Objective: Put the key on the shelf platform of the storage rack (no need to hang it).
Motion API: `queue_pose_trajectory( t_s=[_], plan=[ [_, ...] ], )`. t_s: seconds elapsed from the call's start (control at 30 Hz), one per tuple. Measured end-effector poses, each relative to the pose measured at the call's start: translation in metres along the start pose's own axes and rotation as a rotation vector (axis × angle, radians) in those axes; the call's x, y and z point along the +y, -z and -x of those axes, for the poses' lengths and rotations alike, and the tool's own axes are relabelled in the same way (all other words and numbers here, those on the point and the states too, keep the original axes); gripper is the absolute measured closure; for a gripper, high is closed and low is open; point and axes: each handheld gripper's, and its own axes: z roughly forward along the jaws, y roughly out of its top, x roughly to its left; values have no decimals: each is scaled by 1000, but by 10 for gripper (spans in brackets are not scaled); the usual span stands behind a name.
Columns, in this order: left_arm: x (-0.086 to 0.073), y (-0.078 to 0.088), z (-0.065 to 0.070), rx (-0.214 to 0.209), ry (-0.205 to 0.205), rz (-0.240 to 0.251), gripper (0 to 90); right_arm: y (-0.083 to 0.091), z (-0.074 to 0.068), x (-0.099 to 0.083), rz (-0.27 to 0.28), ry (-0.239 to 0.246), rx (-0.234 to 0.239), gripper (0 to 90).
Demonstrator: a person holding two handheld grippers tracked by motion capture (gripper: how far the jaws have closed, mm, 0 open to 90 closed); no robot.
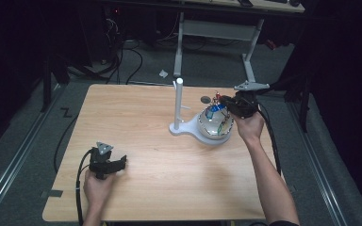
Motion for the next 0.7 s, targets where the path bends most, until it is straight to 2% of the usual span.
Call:
queue_pose_trajectory(
  t_s=[0.4,0.7],
  plan=[
    [0,0,0,0,0,0,221,-13,-2,-12,-22,10,-2,824],
    [0,0,0,2,-2,0,223,-5,3,-2,6,2,-23,825]
  ],
)
